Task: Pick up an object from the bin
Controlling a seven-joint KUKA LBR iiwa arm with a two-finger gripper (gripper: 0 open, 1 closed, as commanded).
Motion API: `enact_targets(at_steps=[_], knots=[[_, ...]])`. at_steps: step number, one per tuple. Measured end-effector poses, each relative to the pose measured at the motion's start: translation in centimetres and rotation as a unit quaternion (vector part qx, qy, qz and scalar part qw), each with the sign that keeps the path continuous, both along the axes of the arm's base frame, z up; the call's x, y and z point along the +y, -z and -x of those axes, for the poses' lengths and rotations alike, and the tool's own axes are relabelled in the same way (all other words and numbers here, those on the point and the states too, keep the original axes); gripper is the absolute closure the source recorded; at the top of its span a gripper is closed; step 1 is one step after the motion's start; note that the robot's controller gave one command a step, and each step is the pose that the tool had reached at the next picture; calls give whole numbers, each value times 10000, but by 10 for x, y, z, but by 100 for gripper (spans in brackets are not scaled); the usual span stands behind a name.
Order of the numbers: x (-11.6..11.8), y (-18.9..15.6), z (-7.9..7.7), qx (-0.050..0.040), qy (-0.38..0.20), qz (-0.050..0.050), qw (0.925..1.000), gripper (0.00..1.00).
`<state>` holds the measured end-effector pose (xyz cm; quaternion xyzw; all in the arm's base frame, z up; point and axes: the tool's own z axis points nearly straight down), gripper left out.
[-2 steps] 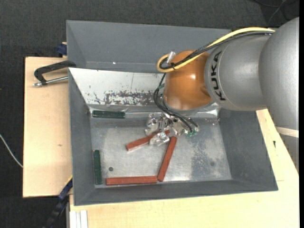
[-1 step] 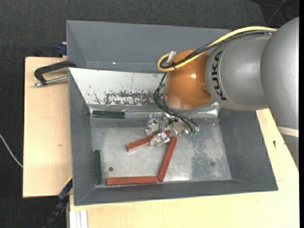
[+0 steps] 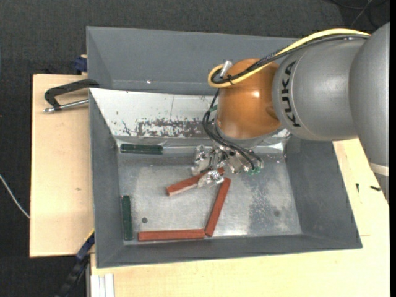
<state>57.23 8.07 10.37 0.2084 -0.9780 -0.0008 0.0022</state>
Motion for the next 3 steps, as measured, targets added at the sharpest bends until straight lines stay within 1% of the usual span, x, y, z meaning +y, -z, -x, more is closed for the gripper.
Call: enact_targets(at_steps=[1, 2, 3], knots=[[0, -23, -1, -25, 3, -4, 10000, 100], [1, -39, -3, -71, 2, -9, 10000, 100], [1, -45, -4, -78, 2, -10, 10000, 100]])
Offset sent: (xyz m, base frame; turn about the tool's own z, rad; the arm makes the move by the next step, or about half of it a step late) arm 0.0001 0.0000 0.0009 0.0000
